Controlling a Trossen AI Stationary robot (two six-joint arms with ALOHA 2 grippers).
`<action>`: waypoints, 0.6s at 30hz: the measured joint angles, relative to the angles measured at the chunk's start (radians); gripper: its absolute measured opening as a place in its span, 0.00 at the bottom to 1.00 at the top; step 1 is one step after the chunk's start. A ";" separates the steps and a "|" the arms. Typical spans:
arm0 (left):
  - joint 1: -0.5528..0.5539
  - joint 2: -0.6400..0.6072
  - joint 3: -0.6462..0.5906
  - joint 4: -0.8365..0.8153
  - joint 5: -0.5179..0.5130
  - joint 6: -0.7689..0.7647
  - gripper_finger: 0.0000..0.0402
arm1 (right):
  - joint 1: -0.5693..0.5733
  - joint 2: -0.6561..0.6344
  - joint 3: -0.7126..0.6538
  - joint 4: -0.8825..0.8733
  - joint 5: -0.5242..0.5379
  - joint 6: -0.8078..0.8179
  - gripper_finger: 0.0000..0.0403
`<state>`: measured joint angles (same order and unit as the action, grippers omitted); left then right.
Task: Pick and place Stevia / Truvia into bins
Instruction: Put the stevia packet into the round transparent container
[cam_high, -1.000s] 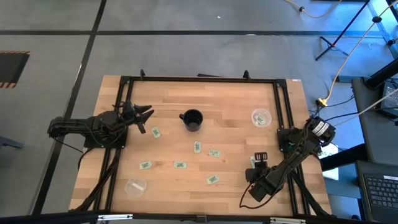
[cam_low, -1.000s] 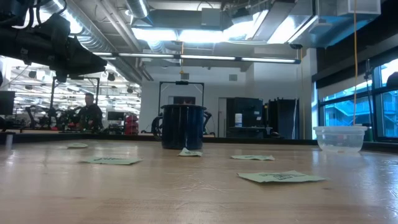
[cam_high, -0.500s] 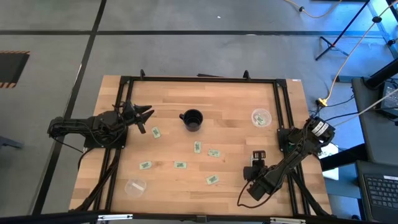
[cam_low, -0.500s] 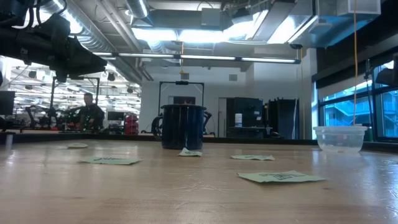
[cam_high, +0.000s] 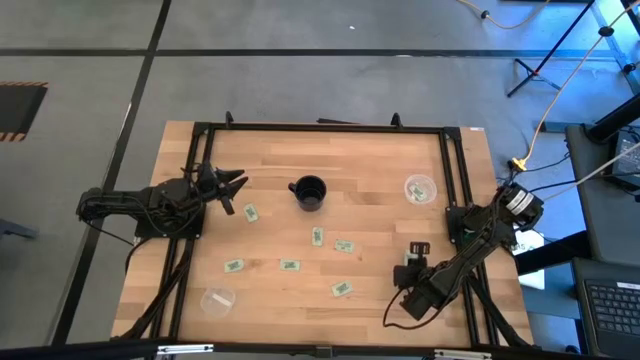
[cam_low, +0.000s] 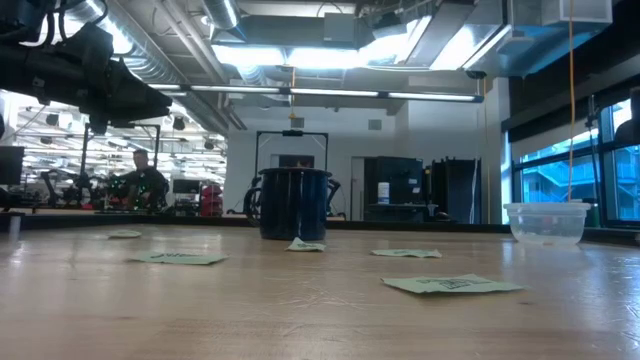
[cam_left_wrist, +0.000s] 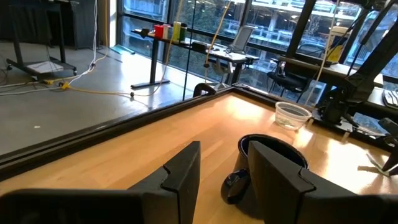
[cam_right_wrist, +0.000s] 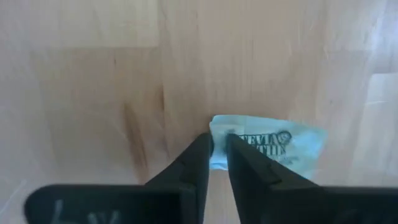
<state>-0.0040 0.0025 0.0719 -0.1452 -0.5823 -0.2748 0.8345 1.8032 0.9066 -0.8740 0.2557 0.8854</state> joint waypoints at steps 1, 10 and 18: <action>0.000 0.000 0.000 0.000 0.000 0.000 0.32 | 0.000 0.000 0.000 0.004 -0.001 0.007 0.13; 0.000 0.000 0.000 0.000 0.000 0.000 0.32 | 0.000 0.000 0.007 -0.004 0.002 0.056 0.01; 0.000 0.000 0.000 0.000 0.000 0.000 0.32 | -0.001 0.021 0.132 -0.213 -0.039 0.054 0.01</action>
<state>-0.0040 0.0025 0.0719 -0.1455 -0.5827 -0.2752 0.8335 1.8241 1.0388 -1.0872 0.2171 0.9397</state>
